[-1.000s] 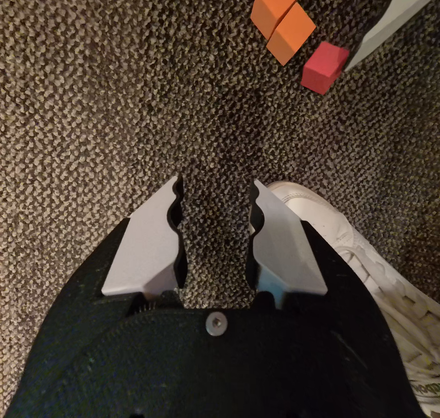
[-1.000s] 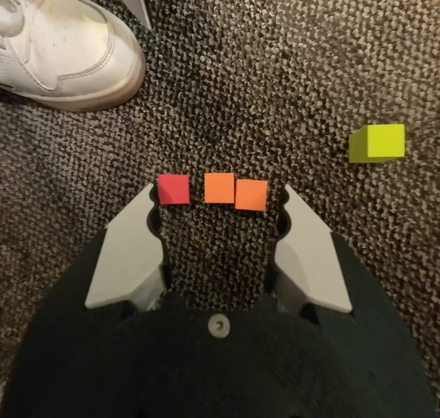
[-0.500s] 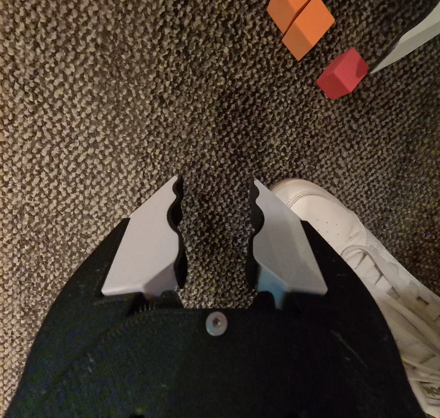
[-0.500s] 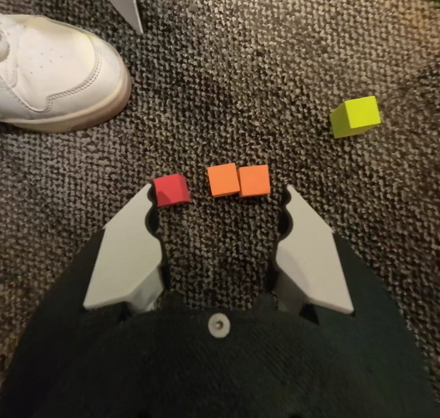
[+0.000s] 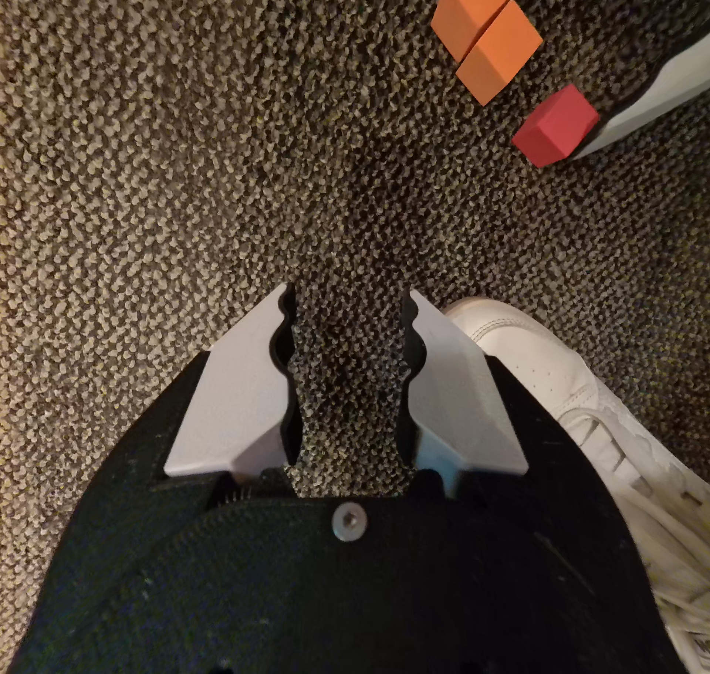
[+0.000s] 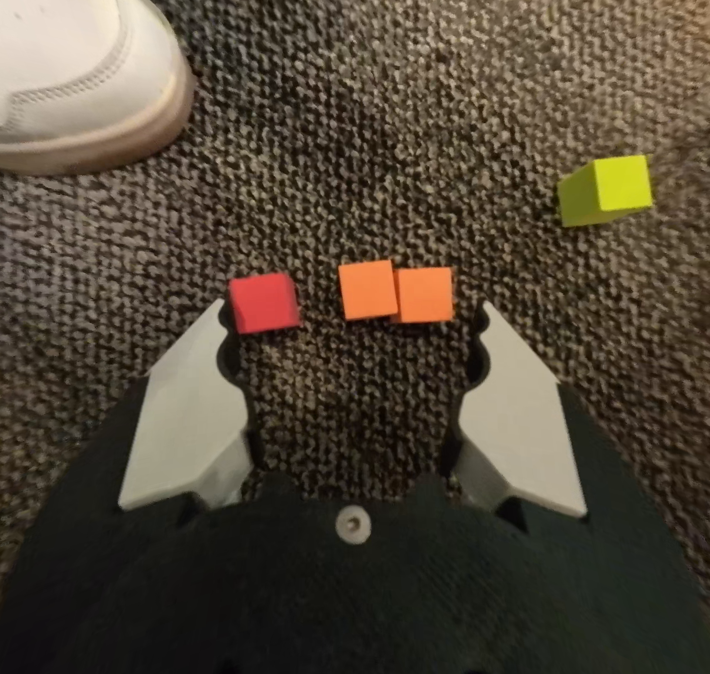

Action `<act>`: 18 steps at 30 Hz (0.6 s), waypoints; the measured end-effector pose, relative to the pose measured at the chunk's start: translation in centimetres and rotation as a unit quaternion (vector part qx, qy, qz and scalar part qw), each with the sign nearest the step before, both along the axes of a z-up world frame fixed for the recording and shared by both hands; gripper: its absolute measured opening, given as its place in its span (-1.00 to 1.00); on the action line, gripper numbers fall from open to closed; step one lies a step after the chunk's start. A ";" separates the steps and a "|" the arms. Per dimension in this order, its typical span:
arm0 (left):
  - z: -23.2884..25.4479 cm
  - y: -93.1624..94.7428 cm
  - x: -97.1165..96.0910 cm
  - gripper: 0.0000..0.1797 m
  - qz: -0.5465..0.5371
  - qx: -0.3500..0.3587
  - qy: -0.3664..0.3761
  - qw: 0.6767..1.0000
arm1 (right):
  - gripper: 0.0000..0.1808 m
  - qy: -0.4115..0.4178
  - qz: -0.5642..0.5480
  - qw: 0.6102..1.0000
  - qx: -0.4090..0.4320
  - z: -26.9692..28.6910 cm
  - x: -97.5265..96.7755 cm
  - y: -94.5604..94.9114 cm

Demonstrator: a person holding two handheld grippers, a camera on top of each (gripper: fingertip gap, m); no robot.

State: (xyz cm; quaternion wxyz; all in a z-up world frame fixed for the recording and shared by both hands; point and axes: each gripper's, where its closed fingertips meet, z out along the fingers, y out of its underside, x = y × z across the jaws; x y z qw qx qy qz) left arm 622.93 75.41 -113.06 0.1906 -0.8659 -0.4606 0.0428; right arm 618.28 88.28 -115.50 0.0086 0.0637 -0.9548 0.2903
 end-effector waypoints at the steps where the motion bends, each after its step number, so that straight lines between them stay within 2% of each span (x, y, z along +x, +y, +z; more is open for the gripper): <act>1: 0.0 0.0 0.0 -0.42 0.000 0.000 -0.001 1.000 | 0.33 -0.019 0.008 1.000 -0.001 0.0 0.2 -0.3; 4: -0.2 0.0 0.1 -0.42 0.001 -0.001 -0.002 1.000 | 0.05 -0.064 0.025 0.998 0.001 0.1 0.7 -0.8; 5: -0.2 0.0 0.0 -0.42 0.001 -0.001 -0.001 1.000 | -0.22 -0.086 0.026 0.996 -0.015 0.9 0.9 -1.2; 6: -0.3 0.0 -0.2 -0.42 0.002 -0.002 0.000 1.000 | -0.66 -0.115 0.009 0.993 -0.039 2.1 0.8 -1.7; 7: -0.3 -0.1 -0.4 -0.42 0.004 -0.001 0.001 1.000 | -0.83 -0.133 -0.020 0.988 -0.069 3.4 0.1 -2.2; 9: -0.3 -0.5 -1.1 -0.42 0.013 -0.001 0.003 1.000 | -0.82 -0.158 -0.065 0.980 -0.099 4.8 -1.3 -2.3; 15: -0.3 -1.6 -2.7 -0.42 0.033 -0.001 0.007 0.999 | -0.68 -0.143 -0.091 0.982 -0.085 4.2 -1.9 -0.3; 17: -0.4 -1.5 -2.5 -0.42 0.035 0.001 0.004 0.999 | -0.57 -0.135 -0.090 0.983 -0.085 4.3 -1.4 0.2; 18: -0.5 -1.4 -2.3 -0.42 0.035 0.002 0.002 0.999 | -0.45 -0.131 -0.093 0.983 -0.086 4.3 -1.2 0.3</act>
